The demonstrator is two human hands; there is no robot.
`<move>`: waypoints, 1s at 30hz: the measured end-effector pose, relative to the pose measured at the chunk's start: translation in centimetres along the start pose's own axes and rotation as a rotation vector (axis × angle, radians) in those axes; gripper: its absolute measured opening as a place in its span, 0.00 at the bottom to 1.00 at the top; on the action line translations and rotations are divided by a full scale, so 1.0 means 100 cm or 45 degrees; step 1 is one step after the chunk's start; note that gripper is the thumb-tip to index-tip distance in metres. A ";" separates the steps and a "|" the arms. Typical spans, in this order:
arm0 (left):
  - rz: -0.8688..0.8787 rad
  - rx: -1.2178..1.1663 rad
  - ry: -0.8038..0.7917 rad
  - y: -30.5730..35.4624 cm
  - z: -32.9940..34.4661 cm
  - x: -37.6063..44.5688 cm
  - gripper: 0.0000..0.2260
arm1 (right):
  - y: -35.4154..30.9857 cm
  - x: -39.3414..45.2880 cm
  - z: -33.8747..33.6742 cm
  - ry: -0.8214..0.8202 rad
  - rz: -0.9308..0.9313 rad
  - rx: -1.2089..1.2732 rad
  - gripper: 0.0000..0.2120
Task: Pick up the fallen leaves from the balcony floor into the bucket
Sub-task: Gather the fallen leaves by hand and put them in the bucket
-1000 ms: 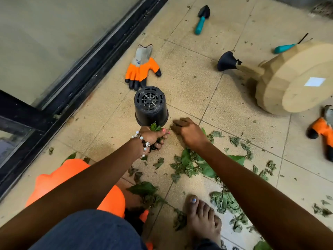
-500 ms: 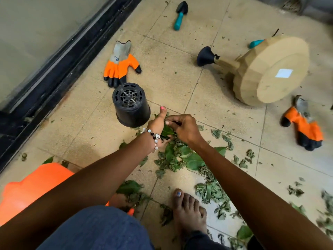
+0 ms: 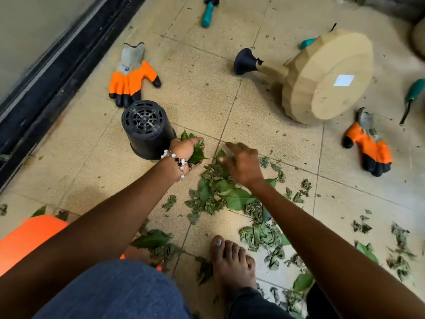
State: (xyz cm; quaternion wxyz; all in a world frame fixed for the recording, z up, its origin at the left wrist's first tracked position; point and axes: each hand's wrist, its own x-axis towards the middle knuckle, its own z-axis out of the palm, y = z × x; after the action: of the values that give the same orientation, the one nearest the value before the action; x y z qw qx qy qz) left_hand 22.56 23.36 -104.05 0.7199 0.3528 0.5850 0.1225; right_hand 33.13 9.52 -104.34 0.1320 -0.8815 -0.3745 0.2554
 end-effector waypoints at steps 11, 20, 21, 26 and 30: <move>0.044 0.200 -0.055 -0.002 0.010 -0.007 0.09 | 0.000 -0.004 -0.010 0.251 -0.185 0.214 0.09; -0.226 0.042 -0.140 -0.003 0.053 -0.018 0.19 | -0.027 -0.004 -0.025 0.335 0.142 1.152 0.09; -0.294 -0.008 -0.201 -0.003 0.057 -0.020 0.21 | -0.029 -0.007 -0.024 0.417 0.083 0.970 0.10; -0.395 -0.124 -0.305 -0.005 0.079 -0.025 0.25 | -0.036 -0.030 -0.023 0.487 -0.217 0.576 0.17; -0.255 -0.082 -0.193 -0.014 0.091 -0.022 0.23 | -0.006 -0.037 -0.027 0.187 -0.341 0.122 0.27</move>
State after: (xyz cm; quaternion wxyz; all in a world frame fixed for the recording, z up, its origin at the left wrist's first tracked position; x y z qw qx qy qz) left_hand 30.02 17.69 -102.68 0.7817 0.2777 0.5569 0.0417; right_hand 32.05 7.17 -100.55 0.2340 -0.8327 -0.4653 0.1879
